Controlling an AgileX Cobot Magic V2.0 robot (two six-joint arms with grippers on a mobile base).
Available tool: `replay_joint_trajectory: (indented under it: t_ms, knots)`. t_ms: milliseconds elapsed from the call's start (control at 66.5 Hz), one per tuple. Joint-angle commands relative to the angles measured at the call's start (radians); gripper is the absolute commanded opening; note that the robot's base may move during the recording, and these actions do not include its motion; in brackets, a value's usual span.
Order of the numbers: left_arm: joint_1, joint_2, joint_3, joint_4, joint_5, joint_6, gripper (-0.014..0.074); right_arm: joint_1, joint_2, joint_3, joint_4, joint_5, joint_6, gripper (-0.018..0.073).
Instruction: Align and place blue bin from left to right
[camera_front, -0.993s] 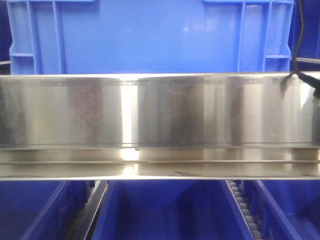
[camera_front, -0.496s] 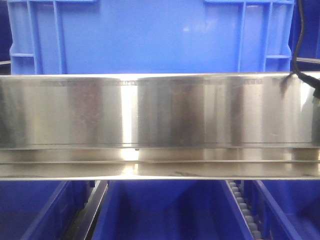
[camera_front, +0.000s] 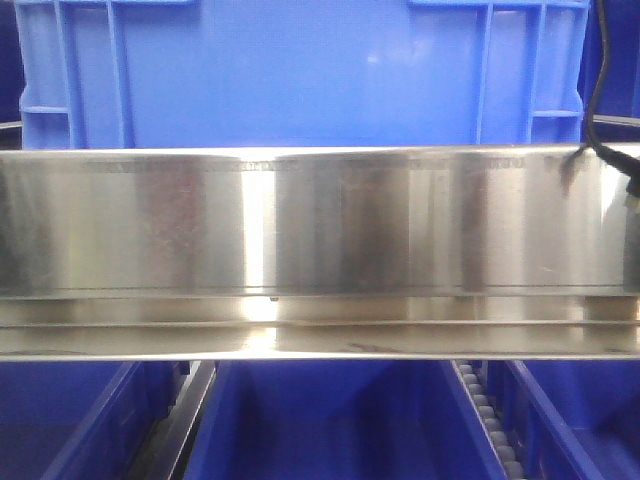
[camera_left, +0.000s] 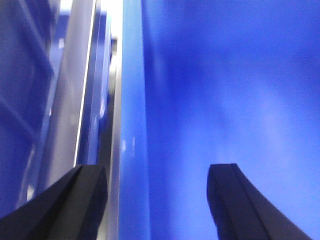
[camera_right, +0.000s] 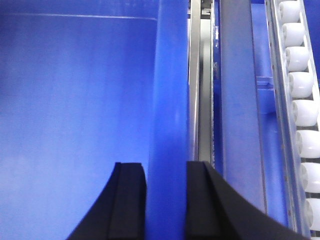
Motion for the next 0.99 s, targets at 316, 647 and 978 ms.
replay_joint_trajectory:
  t_ms: [316, 647, 978]
  knots:
    - [-0.001, -0.016, 0.05, 0.035, -0.007, -0.014, 0.0338, -0.005, -0.005, 0.003, -0.015, -0.01, -0.006, -0.0165]
    - [0.005, -0.014, 0.05, 0.044, -0.007, -0.018, 0.0338, -0.005, -0.005, 0.003, -0.015, -0.01, -0.006, -0.0165]
    - [0.005, -0.014, 0.053, 0.041, -0.007, -0.02, 0.0332, -0.005, -0.005, 0.003, -0.015, -0.01, -0.006, -0.0165]
